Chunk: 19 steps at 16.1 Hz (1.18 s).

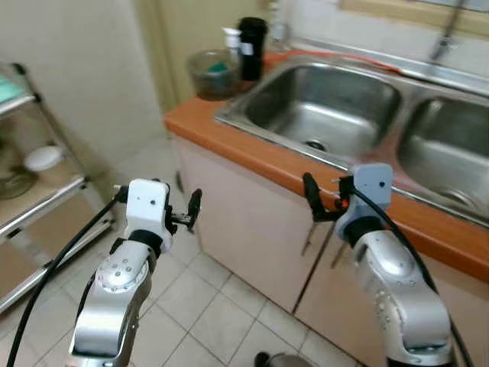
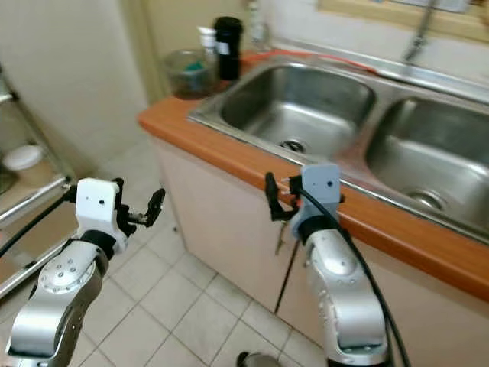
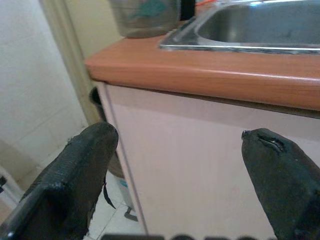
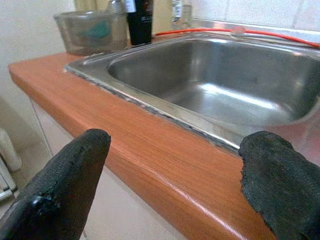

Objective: Kitchen organization

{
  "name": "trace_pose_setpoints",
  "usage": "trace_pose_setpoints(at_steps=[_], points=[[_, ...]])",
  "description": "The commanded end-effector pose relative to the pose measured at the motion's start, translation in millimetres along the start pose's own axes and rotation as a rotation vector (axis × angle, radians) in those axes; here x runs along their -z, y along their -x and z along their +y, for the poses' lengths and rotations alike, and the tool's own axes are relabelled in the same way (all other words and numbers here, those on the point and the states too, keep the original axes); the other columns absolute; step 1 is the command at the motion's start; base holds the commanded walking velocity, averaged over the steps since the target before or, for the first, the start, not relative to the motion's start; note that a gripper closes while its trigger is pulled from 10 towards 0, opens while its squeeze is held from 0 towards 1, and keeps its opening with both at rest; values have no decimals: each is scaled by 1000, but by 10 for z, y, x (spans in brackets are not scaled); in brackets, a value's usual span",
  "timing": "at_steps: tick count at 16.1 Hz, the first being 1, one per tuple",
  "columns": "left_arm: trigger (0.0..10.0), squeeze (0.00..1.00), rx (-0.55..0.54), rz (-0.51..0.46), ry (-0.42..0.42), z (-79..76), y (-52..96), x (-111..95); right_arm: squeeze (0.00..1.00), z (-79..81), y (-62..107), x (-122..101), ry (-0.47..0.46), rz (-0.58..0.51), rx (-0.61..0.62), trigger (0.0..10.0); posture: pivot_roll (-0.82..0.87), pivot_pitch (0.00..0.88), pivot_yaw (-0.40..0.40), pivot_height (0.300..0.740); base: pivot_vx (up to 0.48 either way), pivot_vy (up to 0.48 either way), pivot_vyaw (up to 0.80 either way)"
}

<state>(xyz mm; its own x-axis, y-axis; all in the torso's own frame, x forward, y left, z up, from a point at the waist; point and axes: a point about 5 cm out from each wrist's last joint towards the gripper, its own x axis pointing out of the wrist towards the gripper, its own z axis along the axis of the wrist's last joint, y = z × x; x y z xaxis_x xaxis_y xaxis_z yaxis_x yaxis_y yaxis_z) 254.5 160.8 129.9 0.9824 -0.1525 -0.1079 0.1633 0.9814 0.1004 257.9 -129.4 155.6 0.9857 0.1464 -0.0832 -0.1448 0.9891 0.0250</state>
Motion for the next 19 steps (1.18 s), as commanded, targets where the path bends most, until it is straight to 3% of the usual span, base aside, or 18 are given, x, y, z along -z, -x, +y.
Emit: trace_pose_setpoints(at_steps=[1, 5, 7, 8, 9, 10, 13, 14, 15, 16, 19], points=[[10000, 0, 0, 5, 4, -7, -7, 1, 1000, -4, 11, -52, 2, -19, 2, 10000, -114, 0, 47, 740, 0, 0, -800], [10000, 0, -4, 6, 4, -6, -6, 6, 1000, -72, 21, -78, 73, -37, 70, 10000, -116, 0, 44, 740, 0, 0, -795], [10000, 0, -4, 7, 3, -7, -2, 9, 1000, -89, 25, -74, 58, -22, 93, 10000, -116, 0, 43, 740, 0, 0, -800], [10000, 0, -3, 8, 2, -11, 0, 10, 1000, -109, 20, -82, 150, -28, 97, 10000, -116, 0, 43, 740, 0, 0, -800], [10000, 0, -3, 8, 2, -12, 0, 10, 1000, -104, 18, -84, 179, -32, 83, 10000, -113, 0, 42, 740, 0, 0, -800], [10000, 0, -3, 7, 2, -9, 1, 10, 1000, -51, 18, -90, 128, -56, 44, 10000, -114, 0, 43, 740, 0, 0, -800], [10000, 0, -2, 12, 8, -10, 9, 16, 1000, -32, 10, -84, 100, -31, 38, 10000, -113, 0, 46, 740, 0, 0, -800], [10000, 0, -4, 13, 8, -8, 11, 19, 1000, -128, 7, -24, 132, 22, 146, 10000, -110, 0, 43, 740, 0, 0, -800], [10000, 0, -5, 13, 8, -8, 11, 19, 1000, -174, 6, 8, 166, 37, 169, 10000, -109, 0, 44, 740, 0, 0, -800], [10000, 0, -6, 13, 8, -3, 12, 20, 1000, -191, 9, 6, 205, 22, 162, 10000, -110, 0, 47, 740, 0, 0, -800], [10000, 0, 2, 15, 10, -23, 9, 23, 1000, -188, 27, -75, 194, -24, 156, 10000, -118, 0, 54, 740, 0, 0, -800]])
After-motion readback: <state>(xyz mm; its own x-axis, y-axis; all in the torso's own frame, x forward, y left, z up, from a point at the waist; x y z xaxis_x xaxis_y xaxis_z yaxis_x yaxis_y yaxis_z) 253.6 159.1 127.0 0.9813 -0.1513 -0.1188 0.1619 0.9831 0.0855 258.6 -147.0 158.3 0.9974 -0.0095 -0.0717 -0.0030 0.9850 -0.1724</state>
